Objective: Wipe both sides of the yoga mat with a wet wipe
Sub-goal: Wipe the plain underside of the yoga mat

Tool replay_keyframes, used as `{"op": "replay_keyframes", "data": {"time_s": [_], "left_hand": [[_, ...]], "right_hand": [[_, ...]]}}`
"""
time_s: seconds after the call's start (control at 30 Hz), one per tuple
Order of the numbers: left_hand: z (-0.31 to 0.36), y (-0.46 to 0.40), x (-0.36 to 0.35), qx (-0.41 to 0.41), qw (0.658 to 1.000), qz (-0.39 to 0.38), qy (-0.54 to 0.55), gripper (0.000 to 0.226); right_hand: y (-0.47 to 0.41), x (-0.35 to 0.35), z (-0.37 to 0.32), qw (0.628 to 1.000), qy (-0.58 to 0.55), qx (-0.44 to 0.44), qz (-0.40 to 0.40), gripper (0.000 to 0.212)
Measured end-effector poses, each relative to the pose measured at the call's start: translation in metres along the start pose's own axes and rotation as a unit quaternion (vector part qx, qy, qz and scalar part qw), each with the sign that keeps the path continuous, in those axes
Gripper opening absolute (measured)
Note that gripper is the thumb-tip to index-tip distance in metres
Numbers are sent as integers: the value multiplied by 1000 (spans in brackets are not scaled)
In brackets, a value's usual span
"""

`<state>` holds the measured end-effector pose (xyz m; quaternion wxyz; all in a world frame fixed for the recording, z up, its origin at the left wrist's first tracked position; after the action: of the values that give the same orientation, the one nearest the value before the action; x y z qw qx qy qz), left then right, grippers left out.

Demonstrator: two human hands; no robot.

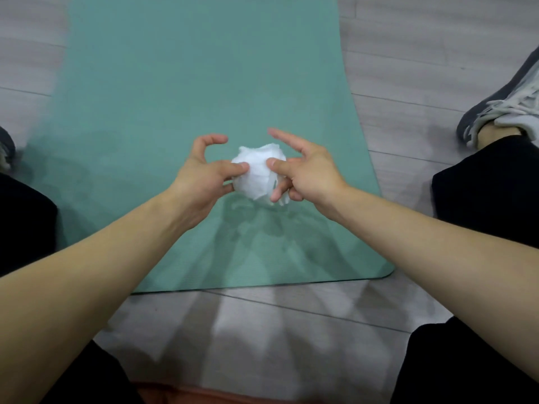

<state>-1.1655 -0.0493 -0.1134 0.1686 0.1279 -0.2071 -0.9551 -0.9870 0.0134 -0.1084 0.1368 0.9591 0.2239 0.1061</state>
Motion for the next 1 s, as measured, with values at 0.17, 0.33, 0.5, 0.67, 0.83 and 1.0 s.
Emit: {"op": "replay_keyframes", "data": {"time_s": [0.17,0.33,0.5,0.67,0.83,1.0], "left_hand": [[-2,-9,1,-57,986,-35,-153,42],[-25,-11,-17,-62,927,-94,-357,54],[-35,-16,-29,-154,863,-59,-478,40],[-32,-21,-29,-84,911,-41,-403,60],[-36,-15,-31,77,988,-52,-125,27],[-32,-9,-31,29,984,-63,-167,35]], "right_hand": [[11,-1,19,995,100,11,-12,39],[9,19,46,969,246,26,16,21],[3,25,54,976,212,16,-43,38],[0,35,53,982,188,-3,-3,28],[1,40,56,987,143,-17,70,13],[-1,36,59,987,123,-28,102,18]]}}
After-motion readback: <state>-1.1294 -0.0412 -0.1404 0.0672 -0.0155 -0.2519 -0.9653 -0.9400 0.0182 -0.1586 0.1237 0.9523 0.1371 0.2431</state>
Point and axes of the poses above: each hand's wrist, its own y-axis away from the middle knuckle, its own x-axis out of the back of the hand, z = x × y, the point moved 2 cm from there along -y, towards the middle knuckle, and after that the axes turned 4 degrees about y, right-handed, at the moved point
